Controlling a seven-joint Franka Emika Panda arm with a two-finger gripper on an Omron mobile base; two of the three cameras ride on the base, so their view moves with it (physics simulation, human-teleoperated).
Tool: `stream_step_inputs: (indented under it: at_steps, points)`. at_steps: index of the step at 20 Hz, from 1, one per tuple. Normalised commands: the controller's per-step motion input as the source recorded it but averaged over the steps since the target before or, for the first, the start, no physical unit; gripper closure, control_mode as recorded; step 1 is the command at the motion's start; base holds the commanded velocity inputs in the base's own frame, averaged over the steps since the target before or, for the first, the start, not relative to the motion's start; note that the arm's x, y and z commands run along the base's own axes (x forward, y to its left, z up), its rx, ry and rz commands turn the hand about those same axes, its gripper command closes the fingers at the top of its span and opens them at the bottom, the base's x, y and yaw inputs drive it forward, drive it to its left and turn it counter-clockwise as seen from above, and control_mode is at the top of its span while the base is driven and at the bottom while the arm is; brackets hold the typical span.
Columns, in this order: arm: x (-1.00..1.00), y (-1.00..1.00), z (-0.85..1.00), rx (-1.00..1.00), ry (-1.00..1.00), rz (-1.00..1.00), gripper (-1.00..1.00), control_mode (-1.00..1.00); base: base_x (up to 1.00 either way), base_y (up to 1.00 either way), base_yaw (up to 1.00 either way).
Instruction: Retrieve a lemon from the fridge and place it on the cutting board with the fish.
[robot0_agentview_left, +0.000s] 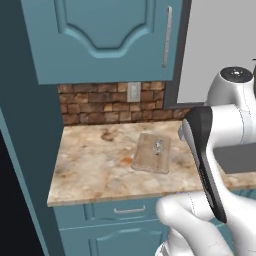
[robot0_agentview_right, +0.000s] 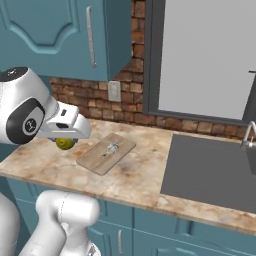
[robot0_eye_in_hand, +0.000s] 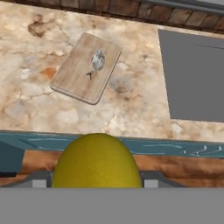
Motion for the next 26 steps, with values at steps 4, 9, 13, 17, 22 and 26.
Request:
stream_step_inputs:
  at_steps: [4,9,13,17,22,26]
  points:
    - [0.0,0.0,0.0,0.0,0.0,0.0,1.0,1.0,0.36,0.03,0.0]
    - [0.0,0.0,0.0,0.0,0.0,0.0,1.0,1.0,0.37,0.01,0.0]
    - [0.03,0.0,0.0,0.0,0.0,0.0,1.0,-1.0,0.22,0.0,0.0]
    - [0.01,0.0,0.0,0.0,0.0,0.0,1.0,-1.0,0.0,0.0,0.0]
    - [0.04,0.01,-0.42,0.05,0.0,0.0,1.0,-1.0,0.0,0.0,0.0]
    - [0.04,0.21,-0.61,0.08,0.0,0.01,1.0,-1.0,0.0,0.0,0.0]
